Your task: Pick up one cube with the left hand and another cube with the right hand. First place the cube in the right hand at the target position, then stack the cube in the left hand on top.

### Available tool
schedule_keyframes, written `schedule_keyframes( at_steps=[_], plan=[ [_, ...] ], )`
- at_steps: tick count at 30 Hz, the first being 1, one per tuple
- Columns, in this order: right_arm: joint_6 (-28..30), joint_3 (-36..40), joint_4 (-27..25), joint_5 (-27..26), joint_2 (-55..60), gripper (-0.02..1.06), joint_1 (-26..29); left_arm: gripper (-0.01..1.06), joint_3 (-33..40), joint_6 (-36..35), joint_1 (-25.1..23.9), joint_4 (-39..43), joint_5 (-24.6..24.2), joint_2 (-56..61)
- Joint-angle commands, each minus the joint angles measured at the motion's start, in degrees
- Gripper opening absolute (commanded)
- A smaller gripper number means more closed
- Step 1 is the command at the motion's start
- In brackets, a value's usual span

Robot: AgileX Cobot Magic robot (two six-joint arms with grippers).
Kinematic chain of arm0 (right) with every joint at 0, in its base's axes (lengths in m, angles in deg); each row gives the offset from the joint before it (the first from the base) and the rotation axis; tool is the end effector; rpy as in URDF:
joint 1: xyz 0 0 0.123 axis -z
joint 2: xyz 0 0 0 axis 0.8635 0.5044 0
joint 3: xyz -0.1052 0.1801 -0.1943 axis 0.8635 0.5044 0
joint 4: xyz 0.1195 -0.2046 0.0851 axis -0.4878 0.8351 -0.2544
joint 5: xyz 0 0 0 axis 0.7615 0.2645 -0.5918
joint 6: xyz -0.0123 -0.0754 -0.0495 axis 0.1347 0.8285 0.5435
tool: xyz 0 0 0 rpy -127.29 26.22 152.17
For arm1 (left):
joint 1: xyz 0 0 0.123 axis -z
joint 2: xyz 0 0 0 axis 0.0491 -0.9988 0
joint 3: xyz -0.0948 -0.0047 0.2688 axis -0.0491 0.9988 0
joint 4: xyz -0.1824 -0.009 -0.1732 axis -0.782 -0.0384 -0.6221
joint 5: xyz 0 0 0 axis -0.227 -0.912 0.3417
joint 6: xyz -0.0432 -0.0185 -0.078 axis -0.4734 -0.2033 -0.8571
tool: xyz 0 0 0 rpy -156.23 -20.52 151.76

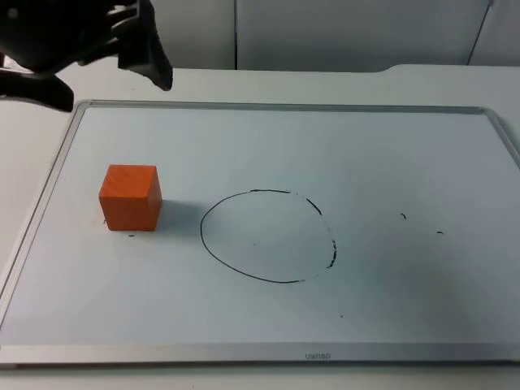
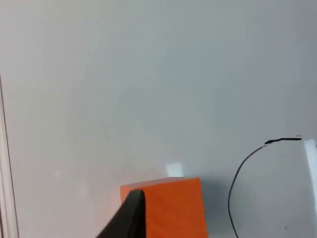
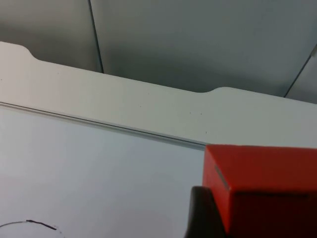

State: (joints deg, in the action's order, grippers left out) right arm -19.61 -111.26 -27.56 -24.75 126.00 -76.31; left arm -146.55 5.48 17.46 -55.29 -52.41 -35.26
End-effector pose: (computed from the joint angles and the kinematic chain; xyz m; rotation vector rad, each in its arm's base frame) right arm 0.2804 0.0737 0.3752 -0.2967 2.1685 0.0292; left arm 0.3390 -0.1105 0.2173 0.0776 2.5696 -0.4996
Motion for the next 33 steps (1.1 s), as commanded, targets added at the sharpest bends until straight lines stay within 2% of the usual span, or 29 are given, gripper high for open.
schedule_keyframes(
  at_steps=[1, 4, 5, 9, 15, 26, 33],
  plan=[
    [0.43, 0.09, 0.09, -1.04, -0.49, 0.00, -0.05, 1.04, -1.54, -3.17, 1.11, 2.51, 0.13, -1.26],
    [0.43, 0.09, 0.09, -1.04, -0.49, 0.00, -0.05, 1.04, -4.26, -12.54, 3.58, 13.18, -0.83, -4.86],
    [0.43, 0.09, 0.09, -1.04, -0.49, 0.00, -0.05, 1.04, -4.26, -12.54, 3.58, 13.18, -0.83, -4.86],
    [0.43, 0.09, 0.09, -1.04, -0.49, 0.00, -0.05, 1.04, -6.00, -27.09, 4.34, 27.38, -4.33, -8.77],
    [0.56, 0.09, 0.09, -1.15, -0.49, 0.00, -0.05, 1.04, -6.00, -29.26, 4.47, 28.68, -5.44, -11.43],
    [0.56, 0.09, 0.09, -1.19, -0.49, 0.00, -0.05, 1.04, -6.12, -29.26, 6.48, 27.32, -2.95, -14.85],
    [0.56, 0.09, 0.09, -0.70, -0.49, 0.00, -0.05, 1.04, -8.03, -29.51, 6.48, 27.93, -4.82, -17.67]
  ],
)
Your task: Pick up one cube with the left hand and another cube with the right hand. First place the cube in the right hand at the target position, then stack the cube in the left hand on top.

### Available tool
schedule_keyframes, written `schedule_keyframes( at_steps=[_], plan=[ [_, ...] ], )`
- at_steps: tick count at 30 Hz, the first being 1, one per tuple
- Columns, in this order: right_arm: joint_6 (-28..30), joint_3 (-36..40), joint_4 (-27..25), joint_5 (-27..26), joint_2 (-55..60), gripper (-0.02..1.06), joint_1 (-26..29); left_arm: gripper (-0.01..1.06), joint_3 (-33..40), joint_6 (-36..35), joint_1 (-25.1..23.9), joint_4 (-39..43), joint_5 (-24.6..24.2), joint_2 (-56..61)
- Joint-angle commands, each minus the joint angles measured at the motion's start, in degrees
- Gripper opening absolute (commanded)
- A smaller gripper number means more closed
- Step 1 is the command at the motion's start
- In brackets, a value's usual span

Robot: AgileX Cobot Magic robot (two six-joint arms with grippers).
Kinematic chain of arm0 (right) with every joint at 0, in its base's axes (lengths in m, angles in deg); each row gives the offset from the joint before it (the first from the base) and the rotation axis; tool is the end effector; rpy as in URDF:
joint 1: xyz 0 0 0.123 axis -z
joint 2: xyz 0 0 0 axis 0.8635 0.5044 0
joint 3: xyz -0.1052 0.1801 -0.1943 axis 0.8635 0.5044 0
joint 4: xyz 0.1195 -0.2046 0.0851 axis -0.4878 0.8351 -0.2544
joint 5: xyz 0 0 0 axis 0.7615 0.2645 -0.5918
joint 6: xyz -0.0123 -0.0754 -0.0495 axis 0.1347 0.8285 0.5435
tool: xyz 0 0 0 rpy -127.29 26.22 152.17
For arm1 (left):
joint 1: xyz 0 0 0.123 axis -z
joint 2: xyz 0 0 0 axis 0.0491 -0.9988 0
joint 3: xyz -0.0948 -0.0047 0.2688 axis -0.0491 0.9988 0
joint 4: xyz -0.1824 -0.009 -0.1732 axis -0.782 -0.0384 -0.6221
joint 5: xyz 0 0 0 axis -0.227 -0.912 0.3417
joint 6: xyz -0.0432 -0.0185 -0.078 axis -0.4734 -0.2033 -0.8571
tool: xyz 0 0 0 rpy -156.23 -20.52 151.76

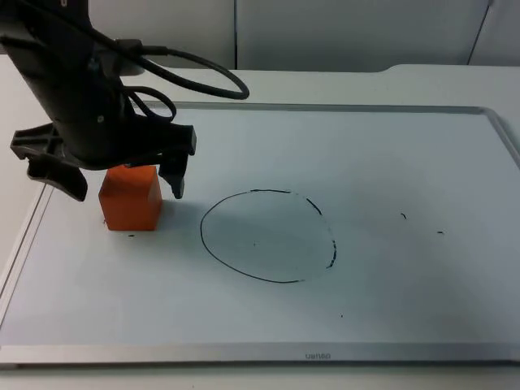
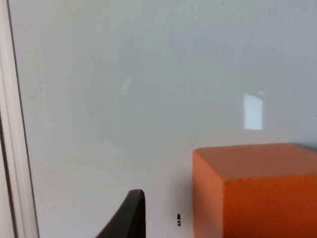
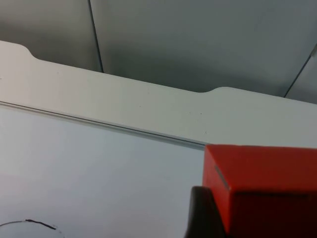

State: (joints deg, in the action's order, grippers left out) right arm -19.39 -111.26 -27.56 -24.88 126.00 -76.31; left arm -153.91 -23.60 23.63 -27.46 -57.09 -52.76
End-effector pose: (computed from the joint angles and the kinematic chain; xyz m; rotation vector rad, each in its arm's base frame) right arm 0.2805 0.0738 0.3754 -0.3008 2.1657 0.0276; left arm 0.3623 -0.1393 0.1284 0.0395 2.8652 -0.1660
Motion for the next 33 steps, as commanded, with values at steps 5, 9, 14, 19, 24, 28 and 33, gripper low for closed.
schedule_keyframes(
  at_steps=[5, 9, 14, 19, 24, 28, 33],
  plan=[
    [0.67, 0.09, 0.09, -0.60, -0.49, 0.00, -0.05, 1.04, -1.15, -0.44, 0.32, 0.08, 0.32, -0.60],
    [0.66, 0.09, 0.19, -0.71, -0.49, 0.00, -0.05, 1.04, -1.24, -0.44, 0.32, 0.08, 0.75, -0.97],
    [0.66, 0.09, 0.19, -0.82, -0.49, 0.00, -0.05, 1.04, -1.24, -0.33, 0.46, 0.50, 0.77, -1.75],
    [0.66, 0.09, 0.19, -0.95, -0.49, 0.00, -0.05, 1.04, -1.24, -0.33, 0.46, 0.50, 1.29, -1.75],
    [0.66, 0.09, 0.19, -1.06, -0.49, 0.00, -0.05, 1.00, -1.24, -0.19, 0.46, 0.64, 1.18, -1.75],
    [0.66, 0.09, 0.19, -1.19, -0.49, 0.00, -0.05, 0.79, -1.24, -0.19, 0.46, 0.64, 1.18, -1.75],
    [0.66, 0.09, 0.19, -1.42, -0.49, 0.00, -0.05, 0.52, -1.24, -0.19, 0.46, 0.64, 0.77, -1.75]
  ],
)
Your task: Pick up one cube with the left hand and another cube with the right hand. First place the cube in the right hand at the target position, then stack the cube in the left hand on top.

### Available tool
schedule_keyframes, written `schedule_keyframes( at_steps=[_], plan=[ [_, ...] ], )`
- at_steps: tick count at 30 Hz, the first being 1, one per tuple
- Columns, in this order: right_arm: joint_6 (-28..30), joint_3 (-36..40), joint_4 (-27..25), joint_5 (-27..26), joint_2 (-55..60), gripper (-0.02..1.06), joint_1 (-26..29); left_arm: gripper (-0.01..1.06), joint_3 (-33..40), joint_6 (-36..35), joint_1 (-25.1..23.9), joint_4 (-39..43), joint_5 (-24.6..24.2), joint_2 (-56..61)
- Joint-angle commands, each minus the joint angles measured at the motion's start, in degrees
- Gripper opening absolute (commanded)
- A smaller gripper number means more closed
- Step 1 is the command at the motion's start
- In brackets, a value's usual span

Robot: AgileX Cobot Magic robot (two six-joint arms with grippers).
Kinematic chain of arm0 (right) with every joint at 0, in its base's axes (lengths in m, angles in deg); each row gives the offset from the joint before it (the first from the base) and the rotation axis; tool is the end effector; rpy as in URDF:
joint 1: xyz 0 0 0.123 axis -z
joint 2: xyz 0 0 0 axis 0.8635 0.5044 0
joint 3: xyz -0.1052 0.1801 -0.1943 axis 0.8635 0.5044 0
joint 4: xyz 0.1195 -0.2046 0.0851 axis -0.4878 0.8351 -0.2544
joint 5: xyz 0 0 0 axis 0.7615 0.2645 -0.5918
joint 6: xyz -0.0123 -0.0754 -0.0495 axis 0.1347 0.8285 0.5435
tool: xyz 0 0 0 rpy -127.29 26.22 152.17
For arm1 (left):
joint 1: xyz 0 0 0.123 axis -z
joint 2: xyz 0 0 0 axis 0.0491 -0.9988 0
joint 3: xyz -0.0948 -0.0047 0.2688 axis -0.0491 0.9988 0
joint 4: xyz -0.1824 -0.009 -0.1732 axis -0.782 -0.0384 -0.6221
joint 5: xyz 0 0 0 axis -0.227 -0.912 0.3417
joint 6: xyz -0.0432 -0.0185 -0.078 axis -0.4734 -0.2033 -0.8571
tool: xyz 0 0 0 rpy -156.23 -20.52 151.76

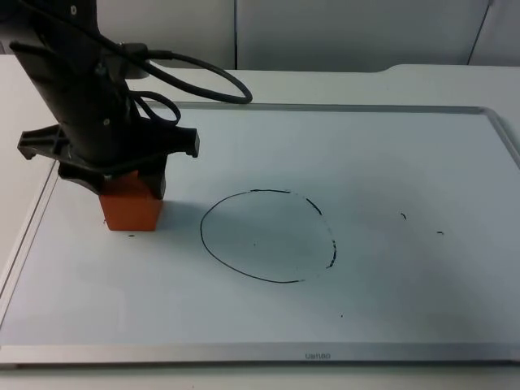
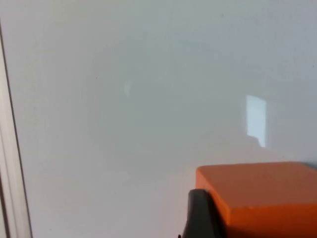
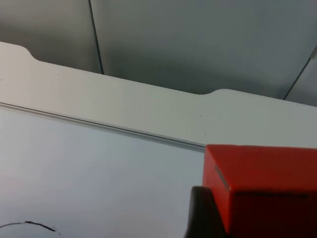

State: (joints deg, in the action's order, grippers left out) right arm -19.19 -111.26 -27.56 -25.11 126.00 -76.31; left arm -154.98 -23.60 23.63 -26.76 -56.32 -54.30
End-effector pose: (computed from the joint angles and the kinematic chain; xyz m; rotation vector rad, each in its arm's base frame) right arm 0.2807 0.0739 0.3757 -0.3045 2.1612 0.0267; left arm 0.3677 -0.1407 0.1225 0.0525 2.8578 -0.1570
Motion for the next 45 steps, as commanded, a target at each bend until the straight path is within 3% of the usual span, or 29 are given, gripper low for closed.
schedule_keyframes(
  at_steps=[1, 6, 9, 17, 21, 27, 35, 38, 45],
  plan=[
    [0.46, 0.09, 0.19, -1.19, -0.49, 0.00, -0.05, 0.46, -0.17, -0.19, 0.46, -0.06, 0.15, -0.20],
    [0.46, 0.09, 0.19, -1.31, -0.49, 0.00, -0.05, 0.35, -0.17, -1.42, 0.46, -0.20, 0.15, -0.20],
    [0.46, 0.09, 0.19, -1.31, -0.49, 0.00, -0.05, 0.35, -0.21, -2.93, 0.46, -0.20, 0.03, -0.20],
    [0.46, 0.09, 0.19, -1.31, -0.49, 0.00, -0.05, 0.26, -4.09, -0.12, 0.88, -0.20, -9.09, 0.73],
    [0.46, 0.09, 0.19, -1.02, -0.49, 0.00, -0.05, 0.00, -4.73, 4.62, 2.05, -0.15, -11.03, 4.81],
    [0.82, -0.02, -0.25, 0.14, -0.49, 0.00, -0.05, 0.00, -4.73, 7.56, 2.73, 0.47, -14.02, 12.04],
    [7.60, -0.68, -8.08, 1.37, 0.61, 0.00, -0.05, 0.00, -4.73, 9.40, 2.97, 0.89, -19.10, 23.32],
    [10.79, -3.33, -11.29, 5.75, 4.64, 0.00, -0.14, 0.00, -4.73, 10.13, 2.97, 0.89, -21.53, 28.28],
    [12.21, -9.53, -10.74, 8.60, 14.13, 0.00, -5.88, 0.00, -4.60, 11.17, 3.20, 0.89, -25.87, 32.67]
  ],
)
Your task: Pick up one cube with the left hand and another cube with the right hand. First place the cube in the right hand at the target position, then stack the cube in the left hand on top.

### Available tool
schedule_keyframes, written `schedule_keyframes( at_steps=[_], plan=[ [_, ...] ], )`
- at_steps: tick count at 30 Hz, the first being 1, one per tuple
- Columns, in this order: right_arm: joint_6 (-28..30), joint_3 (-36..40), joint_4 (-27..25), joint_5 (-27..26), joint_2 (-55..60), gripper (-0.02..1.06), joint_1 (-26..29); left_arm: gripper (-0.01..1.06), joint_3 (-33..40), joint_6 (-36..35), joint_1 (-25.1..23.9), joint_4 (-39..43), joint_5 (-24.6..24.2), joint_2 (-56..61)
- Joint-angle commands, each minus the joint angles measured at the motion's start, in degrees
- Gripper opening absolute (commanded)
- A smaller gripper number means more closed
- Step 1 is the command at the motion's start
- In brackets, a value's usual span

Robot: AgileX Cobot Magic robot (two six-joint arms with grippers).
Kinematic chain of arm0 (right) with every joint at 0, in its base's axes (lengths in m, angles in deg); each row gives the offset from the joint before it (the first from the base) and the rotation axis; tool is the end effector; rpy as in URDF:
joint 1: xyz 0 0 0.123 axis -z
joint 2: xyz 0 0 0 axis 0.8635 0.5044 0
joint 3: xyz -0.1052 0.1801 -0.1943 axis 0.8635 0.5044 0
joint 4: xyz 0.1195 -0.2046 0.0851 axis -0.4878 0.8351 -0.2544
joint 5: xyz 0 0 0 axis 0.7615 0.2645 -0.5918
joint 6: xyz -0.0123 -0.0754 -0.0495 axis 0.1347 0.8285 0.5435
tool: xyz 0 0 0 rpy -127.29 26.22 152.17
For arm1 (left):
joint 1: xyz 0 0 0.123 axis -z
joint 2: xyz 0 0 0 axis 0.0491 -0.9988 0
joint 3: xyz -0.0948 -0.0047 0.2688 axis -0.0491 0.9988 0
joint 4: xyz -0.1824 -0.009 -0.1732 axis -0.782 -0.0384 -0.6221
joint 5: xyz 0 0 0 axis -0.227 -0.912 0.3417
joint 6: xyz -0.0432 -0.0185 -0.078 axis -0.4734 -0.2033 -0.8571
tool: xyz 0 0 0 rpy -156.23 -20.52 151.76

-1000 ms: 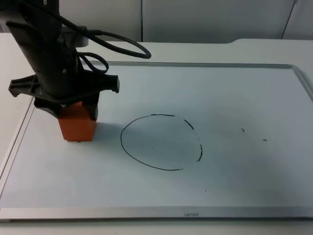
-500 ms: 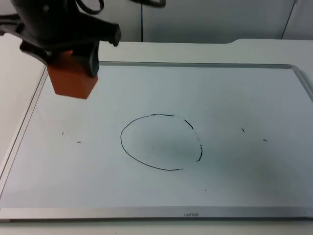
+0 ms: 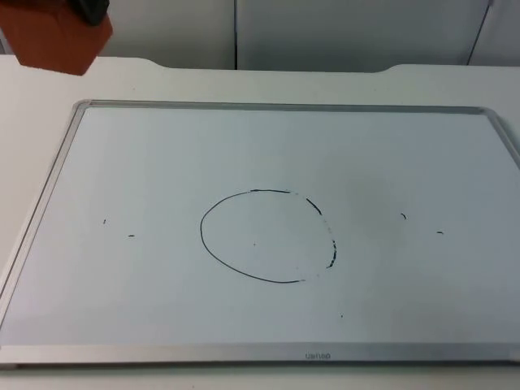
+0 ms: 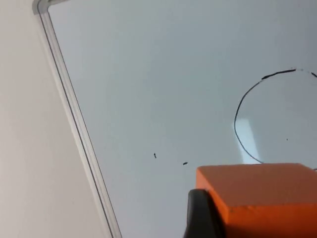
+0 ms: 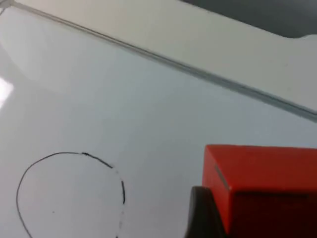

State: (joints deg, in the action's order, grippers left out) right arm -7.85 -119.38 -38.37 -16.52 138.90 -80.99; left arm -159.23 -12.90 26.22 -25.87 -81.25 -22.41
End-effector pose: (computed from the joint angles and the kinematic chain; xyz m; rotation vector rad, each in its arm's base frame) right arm 0.3173 0.1243 0.3388 -0.5582 2.3667 0.1371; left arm 0.2841 -0.1231 0.3288 0.3718 2.6323 -0.1779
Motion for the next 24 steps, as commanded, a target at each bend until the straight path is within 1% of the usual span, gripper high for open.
schedule_keyframes(
  at_steps=[1, 4, 5, 7, 8, 9, 10, 13, 14, 17, 22, 24],
  plan=[
    [0.86, -2.76, 1.01, 1.19, 3.58, 0.00, -2.77, 0.00, -0.35, 0.89, 1.12, 0.00, -1.72, 0.91],
    [0.86, -7.44, 1.06, 3.16, 10.41, 0.00, -6.46, 0.00, 0.35, 1.02, 3.79, 1.44, -2.74, 1.16],
    [0.86, -7.44, 1.06, 3.16, 10.41, 0.00, -6.46, 0.00, 0.35, 1.02, 3.79, 1.44, -2.74, 1.16],
    [0.86, -10.36, 0.95, 3.98, 14.68, 0.00, -8.37, 0.00, 1.75, 1.16, 6.25, 3.17, -2.74, 1.39],
    [0.86, -11.87, 0.95, 4.27, 17.10, 0.00, -9.61, 0.00, 3.30, 1.16, 8.43, 4.31, -2.62, 1.81],
    [0.86, -11.87, 0.95, 4.27, 17.10, 0.00, -9.61, 0.00, 3.30, 1.16, 8.43, 4.31, -2.62, 1.81],
    [0.86, -12.69, 0.95, 4.27, 18.79, 0.00, -10.30, 0.00, 4.39, 1.16, 9.75, 5.12, -2.48, 2.19],
    [0.86, -14.03, 0.95, 4.27, 23.02, 0.00, -11.98, 0.00, 7.88, 0.90, 12.37, 5.52, -0.02, 3.45],
    [0.86, -14.03, 0.95, 4.27, 23.02, 0.00, -11.98, 0.00, 7.88, 0.90, 12.37, 5.52, -0.02, 3.45],
    [0.86, -14.45, 0.64, 5.11, 27.30, 0.00, -13.59, 0.00, 11.41, 0.76, 13.06, 5.17, 1.90, 5.42],
    [0.86, -14.45, 0.64, 5.26, 30.40, 0.00, -15.05, 0.00, 13.15, 0.76, 13.06, 5.17, 2.81, 6.50],
    [0.86, -14.45, 0.64, 4.95, 32.63, 0.00, -16.58, 0.00, 13.13, 0.76, 13.06, 5.17, 3.06, 6.50]
  ],
)
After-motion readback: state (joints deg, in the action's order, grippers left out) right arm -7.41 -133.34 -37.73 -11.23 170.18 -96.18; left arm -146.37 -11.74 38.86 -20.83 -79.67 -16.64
